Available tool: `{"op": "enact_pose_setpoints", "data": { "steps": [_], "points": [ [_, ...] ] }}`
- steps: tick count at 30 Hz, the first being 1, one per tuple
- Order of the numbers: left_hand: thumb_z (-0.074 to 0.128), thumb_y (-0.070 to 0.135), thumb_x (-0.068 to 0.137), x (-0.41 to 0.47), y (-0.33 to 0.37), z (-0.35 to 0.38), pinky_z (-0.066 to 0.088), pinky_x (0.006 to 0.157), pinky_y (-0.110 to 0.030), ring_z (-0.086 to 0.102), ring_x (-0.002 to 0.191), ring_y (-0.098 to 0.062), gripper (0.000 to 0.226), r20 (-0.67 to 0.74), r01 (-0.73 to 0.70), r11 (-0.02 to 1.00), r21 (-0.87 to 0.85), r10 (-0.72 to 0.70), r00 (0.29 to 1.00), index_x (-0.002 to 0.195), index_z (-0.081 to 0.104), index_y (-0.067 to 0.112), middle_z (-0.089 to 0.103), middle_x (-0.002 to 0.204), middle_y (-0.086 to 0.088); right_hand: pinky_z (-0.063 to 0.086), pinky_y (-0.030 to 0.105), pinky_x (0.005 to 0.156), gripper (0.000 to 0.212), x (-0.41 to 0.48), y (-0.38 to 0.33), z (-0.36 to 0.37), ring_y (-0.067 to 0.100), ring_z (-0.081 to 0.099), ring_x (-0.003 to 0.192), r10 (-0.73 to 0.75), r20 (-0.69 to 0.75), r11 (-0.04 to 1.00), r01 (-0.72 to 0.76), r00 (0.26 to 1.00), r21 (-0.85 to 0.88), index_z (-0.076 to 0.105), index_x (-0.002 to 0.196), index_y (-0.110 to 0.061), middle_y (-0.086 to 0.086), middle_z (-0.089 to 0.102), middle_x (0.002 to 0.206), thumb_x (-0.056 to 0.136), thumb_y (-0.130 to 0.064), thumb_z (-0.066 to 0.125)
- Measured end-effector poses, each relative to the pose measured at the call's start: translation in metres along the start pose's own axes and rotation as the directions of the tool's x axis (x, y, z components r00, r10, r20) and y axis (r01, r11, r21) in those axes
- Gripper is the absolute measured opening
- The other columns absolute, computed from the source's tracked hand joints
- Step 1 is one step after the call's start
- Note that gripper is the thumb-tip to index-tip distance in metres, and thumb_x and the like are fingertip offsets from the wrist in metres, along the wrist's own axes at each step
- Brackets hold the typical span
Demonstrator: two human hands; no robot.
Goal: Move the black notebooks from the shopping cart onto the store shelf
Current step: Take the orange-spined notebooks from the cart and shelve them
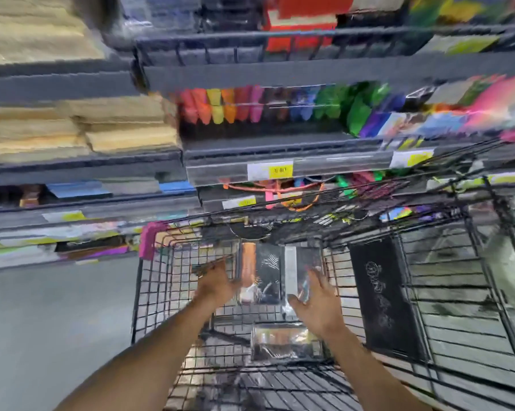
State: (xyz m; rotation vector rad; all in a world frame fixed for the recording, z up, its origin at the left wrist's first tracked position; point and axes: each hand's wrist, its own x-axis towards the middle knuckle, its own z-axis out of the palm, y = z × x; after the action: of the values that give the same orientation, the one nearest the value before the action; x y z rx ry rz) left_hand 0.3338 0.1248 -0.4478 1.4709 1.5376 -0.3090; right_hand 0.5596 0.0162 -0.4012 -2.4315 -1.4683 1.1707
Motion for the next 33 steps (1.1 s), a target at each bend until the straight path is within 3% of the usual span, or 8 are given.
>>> {"op": "enact_pose_setpoints", "data": {
  "steps": [4,8,14,17,21,24,29,33],
  "points": [
    [0.067,0.062,0.088,0.035,0.001,0.03,0.037,0.118,-0.04,0.035,0.147,-0.039,0.099,0.031,0.162,0.987,0.014,-0.163,0.986,0.156,0.026,0.004,0.03,0.159,-0.028,0.028,0.042,0.121,0.082,0.019,0.019,0.022,0.026,0.033,0.146,-0.011,0.011,0.999,0.01,1.0,0.045,0.027,0.157,-0.017,0.003,0.031,0.16,0.092,-0.046,0.067],
    [0.068,0.046,0.094,0.065,0.008,0.056,0.054,0.098,-0.03,0.062,0.122,-0.032,0.076,0.035,0.231,0.969,-0.082,-0.229,0.973,0.151,0.037,0.006,0.059,0.139,-0.018,0.027,0.042,0.121,0.076,0.034,0.04,0.043,0.016,0.033,0.14,-0.015,0.002,0.995,0.015,1.0,0.102,0.032,0.154,-0.021,-0.004,0.038,0.153,0.09,-0.035,0.071],
    [0.078,0.064,0.07,0.095,0.001,0.075,0.06,0.094,-0.04,0.067,0.115,-0.034,0.101,0.013,0.287,0.944,-0.163,-0.289,0.957,0.145,0.041,0.008,0.062,0.135,-0.017,0.037,0.049,0.118,0.082,0.046,0.06,0.062,0.02,0.04,0.139,0.049,0.03,0.984,-0.054,0.998,0.172,0.03,0.155,-0.025,-0.003,0.04,0.151,0.086,-0.038,0.072],
    [0.077,0.051,0.084,0.097,-0.004,0.072,0.054,0.099,-0.038,0.062,0.123,-0.036,0.087,0.008,0.275,0.944,-0.183,-0.279,0.96,0.149,0.036,0.011,0.057,0.143,-0.017,0.038,0.048,0.117,0.08,0.05,0.062,0.064,0.02,0.041,0.138,0.069,0.029,0.98,-0.073,0.997,0.186,0.032,0.154,-0.024,-0.004,0.041,0.149,0.086,-0.034,0.073],
    [0.071,0.054,0.087,0.099,-0.027,0.066,0.059,0.085,-0.035,0.069,0.103,-0.026,0.063,-0.002,0.201,0.959,-0.2,-0.206,0.979,0.138,0.051,0.022,0.069,0.127,-0.005,0.033,0.049,0.119,0.081,0.053,0.061,0.063,0.019,0.038,0.139,0.082,0.043,0.978,-0.089,0.996,0.19,0.029,0.155,-0.026,-0.006,0.036,0.151,0.088,-0.033,0.073],
    [0.062,0.058,0.093,0.088,-0.048,0.052,0.059,0.091,-0.039,0.07,0.107,-0.024,0.045,-0.034,0.139,0.976,-0.166,-0.146,0.989,0.131,0.06,0.033,0.073,0.119,0.003,0.033,0.042,0.117,0.078,0.055,0.06,0.06,0.018,0.04,0.135,0.071,0.044,0.981,-0.078,0.996,0.177,0.03,0.155,-0.024,-0.005,0.036,0.149,0.089,-0.032,0.072],
    [0.069,0.04,0.095,0.051,-0.078,0.02,0.054,0.067,-0.028,0.067,0.091,-0.023,0.034,-0.173,0.121,0.957,-0.262,-0.17,0.97,0.116,0.058,0.017,0.067,0.1,0.002,0.029,0.032,0.112,0.075,0.055,0.051,0.06,0.021,0.043,0.133,0.1,0.099,0.978,-0.116,0.99,0.175,0.029,0.156,-0.021,-0.001,0.037,0.149,0.093,-0.029,0.069],
    [0.07,0.045,0.092,0.028,-0.11,0.014,0.06,0.072,-0.037,0.073,0.088,-0.023,0.036,-0.249,0.079,0.954,-0.288,-0.154,0.956,0.111,0.055,0.019,0.072,0.1,0.002,0.032,0.043,0.116,0.078,0.065,0.032,0.071,0.031,0.044,0.139,0.133,0.16,0.974,-0.159,0.978,0.159,0.026,0.156,-0.017,0.007,0.038,0.157,0.093,-0.037,0.067]
  ]
}}
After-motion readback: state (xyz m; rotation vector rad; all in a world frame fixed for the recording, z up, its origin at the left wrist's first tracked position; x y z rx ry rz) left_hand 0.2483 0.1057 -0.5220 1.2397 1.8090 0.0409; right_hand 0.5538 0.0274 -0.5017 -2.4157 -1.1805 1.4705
